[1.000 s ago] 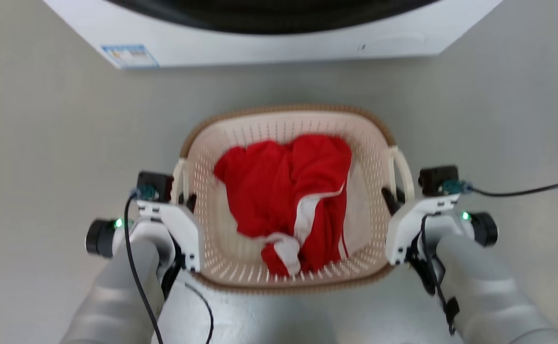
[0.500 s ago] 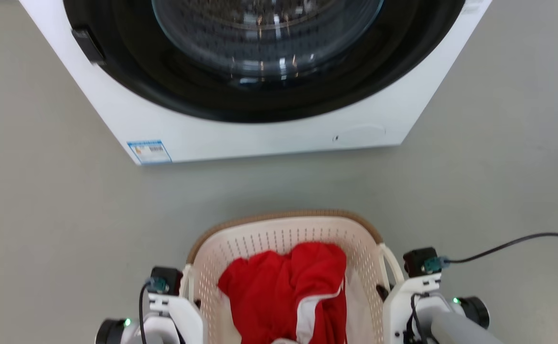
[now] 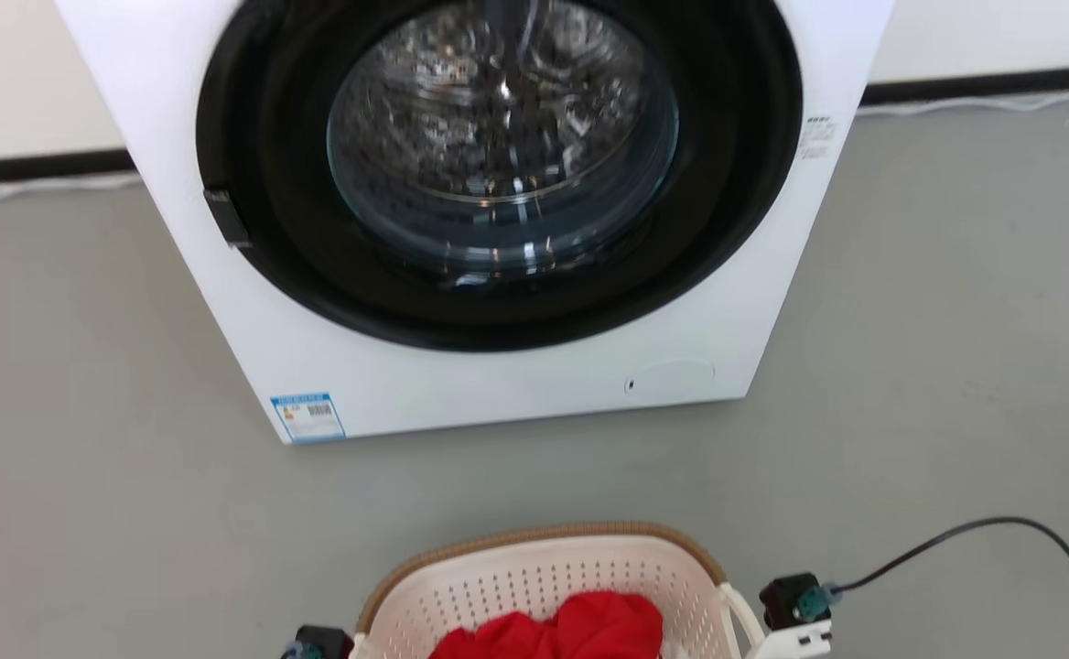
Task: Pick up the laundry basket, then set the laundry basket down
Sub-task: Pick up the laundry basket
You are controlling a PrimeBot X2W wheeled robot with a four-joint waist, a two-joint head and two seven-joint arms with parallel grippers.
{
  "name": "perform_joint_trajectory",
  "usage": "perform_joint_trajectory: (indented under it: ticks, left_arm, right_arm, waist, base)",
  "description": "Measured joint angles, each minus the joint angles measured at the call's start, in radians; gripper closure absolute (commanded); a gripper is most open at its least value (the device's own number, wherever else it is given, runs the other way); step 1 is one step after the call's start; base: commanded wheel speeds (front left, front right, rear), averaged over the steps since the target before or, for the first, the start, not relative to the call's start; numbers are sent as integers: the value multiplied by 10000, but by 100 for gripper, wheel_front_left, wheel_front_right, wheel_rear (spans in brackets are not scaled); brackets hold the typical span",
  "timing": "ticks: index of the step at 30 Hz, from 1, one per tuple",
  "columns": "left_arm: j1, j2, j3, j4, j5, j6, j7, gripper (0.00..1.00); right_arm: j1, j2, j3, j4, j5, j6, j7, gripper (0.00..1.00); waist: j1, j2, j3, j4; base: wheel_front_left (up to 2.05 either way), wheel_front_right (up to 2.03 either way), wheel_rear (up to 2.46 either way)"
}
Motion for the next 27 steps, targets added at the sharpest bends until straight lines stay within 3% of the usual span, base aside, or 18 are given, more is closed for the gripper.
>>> perform_joint_trajectory:
  ticks: [27]
  left_arm:
    - [404,-19,-397,58,-330,0,86,100]
  right_arm:
    - [423,-63,945,33,888,-42,36,100]
  waist:
    - [0,0,-798,241]
  base:
    - [0,0,0]
